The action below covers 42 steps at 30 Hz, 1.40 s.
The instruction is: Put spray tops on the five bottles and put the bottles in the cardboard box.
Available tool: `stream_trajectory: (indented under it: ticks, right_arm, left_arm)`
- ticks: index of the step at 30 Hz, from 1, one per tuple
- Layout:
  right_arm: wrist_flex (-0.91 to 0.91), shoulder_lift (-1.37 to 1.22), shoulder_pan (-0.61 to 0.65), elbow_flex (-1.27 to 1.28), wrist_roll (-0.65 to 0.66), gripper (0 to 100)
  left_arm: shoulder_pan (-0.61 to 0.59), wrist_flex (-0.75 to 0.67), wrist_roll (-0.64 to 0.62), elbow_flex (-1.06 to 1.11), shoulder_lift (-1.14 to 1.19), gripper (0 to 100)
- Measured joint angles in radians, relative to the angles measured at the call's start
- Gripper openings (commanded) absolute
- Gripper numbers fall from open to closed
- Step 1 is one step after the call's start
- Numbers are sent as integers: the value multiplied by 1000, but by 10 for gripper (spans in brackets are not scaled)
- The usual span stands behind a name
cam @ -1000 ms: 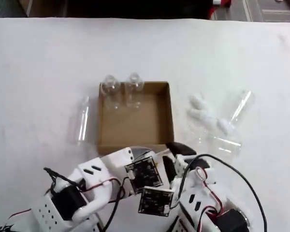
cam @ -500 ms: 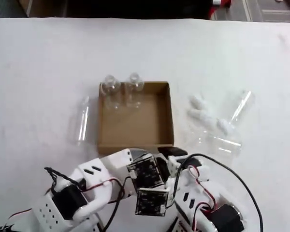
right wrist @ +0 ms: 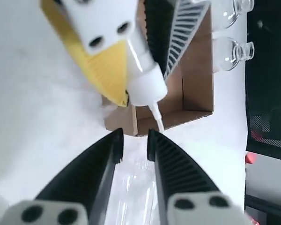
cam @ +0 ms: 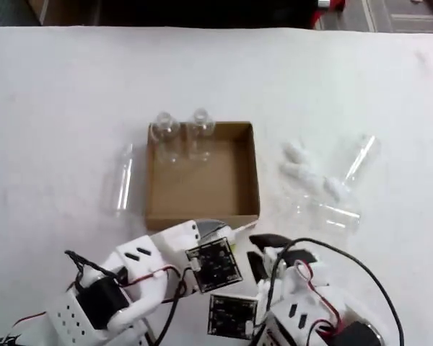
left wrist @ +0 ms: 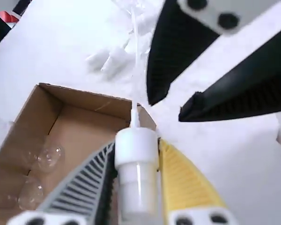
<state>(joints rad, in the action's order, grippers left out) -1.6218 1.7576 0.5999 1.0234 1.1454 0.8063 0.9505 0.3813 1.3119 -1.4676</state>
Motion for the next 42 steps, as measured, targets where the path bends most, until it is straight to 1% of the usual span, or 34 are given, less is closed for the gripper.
stream_trajectory:
  ticks: [2, 4, 8, 11, 17, 19, 21, 27, 29, 34, 39, 42]
  right_arm:
    - [-46, 0, 5, -40, 0, 74]
    - [-63, 0, 21, -60, 0, 74]
    - [-69, 0, 49, -72, 0, 74]
    - [-69, 0, 54, -100, -37, 70]
    - [-69, 9, 54, -247, -75, 70]
    - [-60, 28, 54, -255, -101, 70]
    - [-21, 38, 46, -236, -120, 71]
    - [170, 38, -144, -57, -123, 74]
    - [224, 38, -167, 11, -127, 74]
    - [272, 38, -161, 74, -135, 74]
    - [290, 37, -69, 81, -186, 74]
    - [325, 37, -44, 94, -195, 74]
  left_arm:
    - [-8, -21, 0, 0, -2, 22]
    - [-31, -38, 0, 0, -2, 22]
    - [-38, -51, 0, 0, -2, 22]
    - [-46, -51, 0, 0, -2, 22]
    - [-133, -51, 0, 0, -2, 22]
    - [-144, -51, 0, 0, -2, 22]
    - [-141, -44, 0, -6, -2, 22]
    - [-127, 98, -3, -124, -3, 22]
    - [-126, 129, -28, -147, -3, 22]
    - [-127, 132, -54, -155, -3, 22]
    - [-127, 132, -57, -155, -3, 22]
    - [-127, 132, -58, -155, -3, 22]
